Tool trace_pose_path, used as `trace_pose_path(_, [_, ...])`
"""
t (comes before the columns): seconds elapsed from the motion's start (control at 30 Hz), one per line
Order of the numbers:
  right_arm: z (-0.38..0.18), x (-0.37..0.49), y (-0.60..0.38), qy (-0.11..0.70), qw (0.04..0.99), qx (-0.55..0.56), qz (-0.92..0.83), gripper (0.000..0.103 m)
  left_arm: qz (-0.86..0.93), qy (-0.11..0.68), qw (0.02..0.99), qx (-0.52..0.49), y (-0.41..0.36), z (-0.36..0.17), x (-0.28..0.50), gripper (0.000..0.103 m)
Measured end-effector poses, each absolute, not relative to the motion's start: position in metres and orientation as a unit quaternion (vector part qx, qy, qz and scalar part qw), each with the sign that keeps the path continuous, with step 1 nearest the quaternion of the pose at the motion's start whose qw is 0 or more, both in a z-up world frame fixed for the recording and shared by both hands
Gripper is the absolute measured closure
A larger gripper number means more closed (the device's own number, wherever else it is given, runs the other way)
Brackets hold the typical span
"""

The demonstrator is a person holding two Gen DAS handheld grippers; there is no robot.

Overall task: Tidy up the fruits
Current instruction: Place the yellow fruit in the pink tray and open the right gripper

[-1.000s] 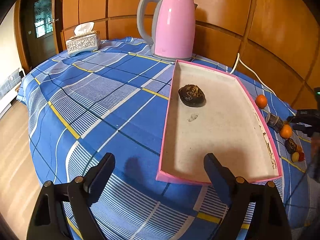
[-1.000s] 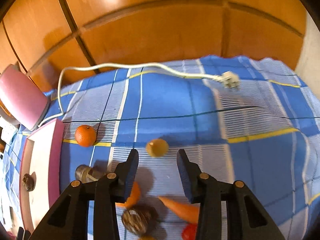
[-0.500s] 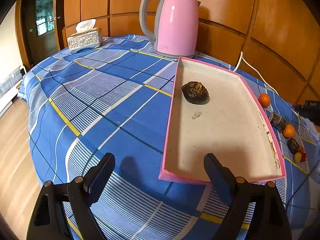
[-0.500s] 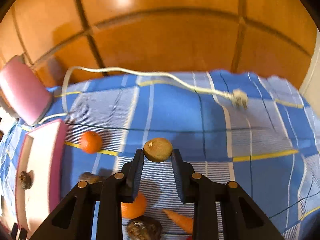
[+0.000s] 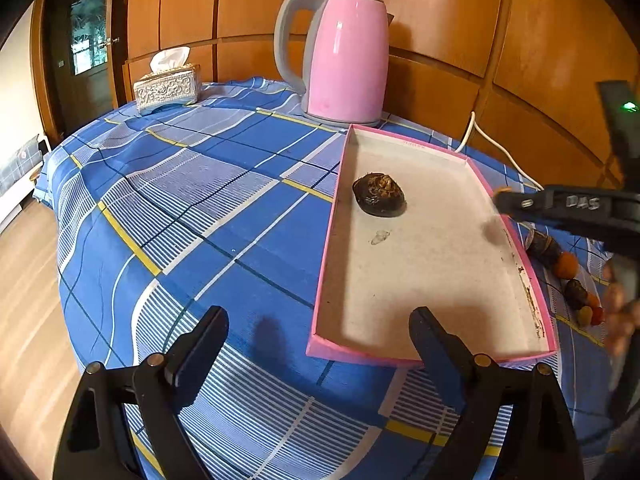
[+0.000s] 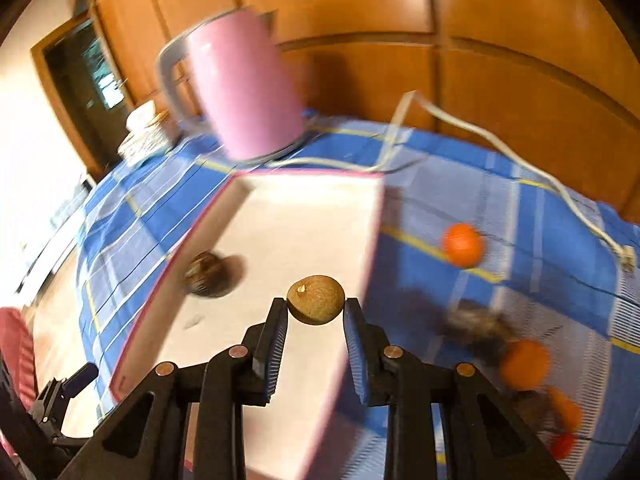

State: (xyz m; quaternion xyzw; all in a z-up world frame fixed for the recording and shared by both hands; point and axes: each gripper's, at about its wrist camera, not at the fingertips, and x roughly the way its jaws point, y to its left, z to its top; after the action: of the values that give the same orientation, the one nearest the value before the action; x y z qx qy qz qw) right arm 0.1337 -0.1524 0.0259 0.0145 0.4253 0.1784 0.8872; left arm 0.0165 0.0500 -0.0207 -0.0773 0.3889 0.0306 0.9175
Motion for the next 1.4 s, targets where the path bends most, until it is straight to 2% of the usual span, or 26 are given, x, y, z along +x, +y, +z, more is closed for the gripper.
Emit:
trace_pose_path(0.37, [0.016, 0.128, -0.110, 0.433, 0.877, 0.003, 0.209, 0.073, 0.028, 0.381, 0.921, -0.079, 0.048, -0.016, 0.014, 0.011])
trace_pose_path(0.83, [0.028, 0.090, -0.153, 0.402, 0.904, -0.004, 0.148, 0.072, 0.021, 0.381, 0.921, -0.077, 0.046, -0.015, 0.013, 0.010])
trace_pose_path(1.13, [0.032, 0.060, -0.225, 0.388, 0.920, 0.020, 0.060, 0.072, 0.016, 0.381, 0.921, -0.076, 0.045, -0.015, 0.013, 0.010])
trace_pose_path(1.4, [0.015, 0.029, -0.323, 0.390, 0.913, 0.078, -0.087, 0.072, 0.010, 0.387, 0.920, -0.065, 0.039, -0.017, 0.015, 0.010])
